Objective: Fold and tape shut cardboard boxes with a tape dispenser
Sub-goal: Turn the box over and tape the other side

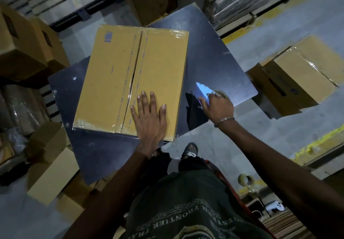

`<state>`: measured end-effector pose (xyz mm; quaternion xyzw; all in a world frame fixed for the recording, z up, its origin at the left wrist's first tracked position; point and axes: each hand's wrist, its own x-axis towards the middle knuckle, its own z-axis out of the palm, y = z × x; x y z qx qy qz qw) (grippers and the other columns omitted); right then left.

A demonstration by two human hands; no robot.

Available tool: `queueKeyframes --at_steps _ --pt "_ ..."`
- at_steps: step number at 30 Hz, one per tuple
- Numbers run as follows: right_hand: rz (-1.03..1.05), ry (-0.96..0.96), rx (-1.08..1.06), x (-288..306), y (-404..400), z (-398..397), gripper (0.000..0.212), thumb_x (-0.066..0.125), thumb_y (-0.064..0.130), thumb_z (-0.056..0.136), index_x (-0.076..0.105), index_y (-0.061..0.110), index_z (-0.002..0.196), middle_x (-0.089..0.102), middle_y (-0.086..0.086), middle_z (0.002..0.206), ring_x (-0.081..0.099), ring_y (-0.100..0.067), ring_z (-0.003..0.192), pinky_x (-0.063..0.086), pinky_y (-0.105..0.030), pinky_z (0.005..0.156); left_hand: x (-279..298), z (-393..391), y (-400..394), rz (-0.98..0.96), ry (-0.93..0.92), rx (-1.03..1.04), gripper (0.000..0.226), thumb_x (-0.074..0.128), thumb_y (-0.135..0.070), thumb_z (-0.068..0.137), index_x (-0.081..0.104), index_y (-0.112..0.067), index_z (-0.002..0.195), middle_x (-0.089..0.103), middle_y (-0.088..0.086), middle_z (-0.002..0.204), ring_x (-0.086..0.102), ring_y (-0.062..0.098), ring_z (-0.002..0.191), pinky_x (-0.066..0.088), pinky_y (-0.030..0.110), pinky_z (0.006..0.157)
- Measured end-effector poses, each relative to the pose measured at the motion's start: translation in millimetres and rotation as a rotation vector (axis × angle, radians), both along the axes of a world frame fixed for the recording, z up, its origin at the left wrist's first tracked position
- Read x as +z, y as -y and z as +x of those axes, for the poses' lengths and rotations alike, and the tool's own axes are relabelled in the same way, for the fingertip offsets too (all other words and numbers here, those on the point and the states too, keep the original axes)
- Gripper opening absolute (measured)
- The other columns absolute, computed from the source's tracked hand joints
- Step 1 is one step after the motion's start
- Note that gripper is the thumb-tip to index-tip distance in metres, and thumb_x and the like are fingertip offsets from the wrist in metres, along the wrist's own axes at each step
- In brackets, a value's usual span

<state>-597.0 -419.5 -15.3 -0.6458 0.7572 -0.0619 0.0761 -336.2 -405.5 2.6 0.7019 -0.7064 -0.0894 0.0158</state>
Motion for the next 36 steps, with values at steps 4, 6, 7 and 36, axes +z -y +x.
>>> queueKeyframes --at_steps 4,6,7,36 --pt "0.116 -0.064 -0.005 -29 30 -2 0.057 0.043 0.054 0.107 0.069 0.005 0.12 0.075 -0.015 0.103 0.069 -0.03 0.084 0.052 -0.037 0.077 0 -1 0 0.0 0.012 0.002 0.07 0.008 -0.061 0.111 0.0 -0.023 0.17 -0.003 0.007 0.177 -0.006 0.024 0.163 0.004 0.06 0.129" --pt "0.138 -0.075 0.013 -40 35 -4 0.055 0.044 0.052 0.107 0.067 0.004 0.123 0.075 -0.016 0.103 0.068 -0.03 0.084 0.052 -0.037 0.073 -1 -1 1 -0.004 0.011 0.002 0.071 0.01 -0.061 0.111 0.001 -0.023 0.17 -0.002 0.007 0.177 -0.005 0.024 0.164 0.004 0.059 0.129" --pt "0.14 -0.076 0.022 -45 36 -5 0.055 0.045 0.051 0.107 0.067 0.004 0.124 0.075 -0.016 0.103 0.068 -0.03 0.084 0.053 -0.036 0.072 -1 -1 1 -0.006 0.008 0.001 0.071 0.01 -0.061 0.111 0.002 -0.023 0.17 -0.003 0.007 0.177 -0.005 0.024 0.164 0.003 0.059 0.129" --pt "-0.082 1.715 -0.801 4 -71 199 0.07 0.036 0.067 0.104 0.043 0.021 0.157 0.047 0.005 0.158 0.044 -0.011 0.146 0.033 -0.041 0.123 7 73 7 0.021 -0.001 -0.479 0.084 0.025 -0.074 0.104 -0.002 -0.028 0.169 -0.012 0.004 0.177 -0.013 0.023 0.163 0.001 0.06 0.129"
